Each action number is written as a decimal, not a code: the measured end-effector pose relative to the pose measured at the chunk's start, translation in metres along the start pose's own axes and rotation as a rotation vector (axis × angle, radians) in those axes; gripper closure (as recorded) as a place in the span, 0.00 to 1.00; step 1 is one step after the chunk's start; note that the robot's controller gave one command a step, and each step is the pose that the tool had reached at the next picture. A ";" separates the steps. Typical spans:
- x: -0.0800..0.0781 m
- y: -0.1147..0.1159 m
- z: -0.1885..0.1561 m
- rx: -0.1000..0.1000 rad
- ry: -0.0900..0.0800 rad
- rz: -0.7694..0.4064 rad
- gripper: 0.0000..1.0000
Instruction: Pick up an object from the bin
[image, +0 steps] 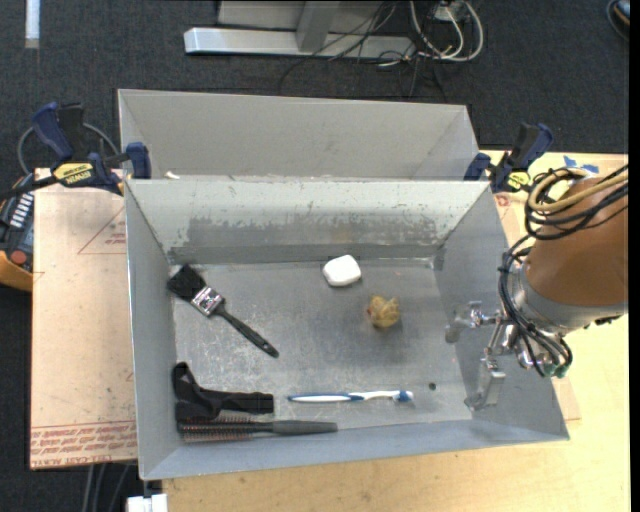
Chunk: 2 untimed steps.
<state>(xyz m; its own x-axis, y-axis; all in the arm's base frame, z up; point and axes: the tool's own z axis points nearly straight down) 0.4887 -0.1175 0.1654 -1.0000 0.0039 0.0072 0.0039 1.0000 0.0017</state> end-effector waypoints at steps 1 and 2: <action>-0.002 0.001 -0.004 0.001 -0.007 -0.004 0.00; -0.017 0.048 0.086 -0.001 -0.006 0.077 0.00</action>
Offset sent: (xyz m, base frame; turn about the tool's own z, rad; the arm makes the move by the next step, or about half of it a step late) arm 0.0161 0.0526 -0.0954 0.0831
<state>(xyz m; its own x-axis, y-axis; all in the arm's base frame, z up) 0.5053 -0.0690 0.0797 -0.9967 0.0811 0.0013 0.0811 0.9967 0.0023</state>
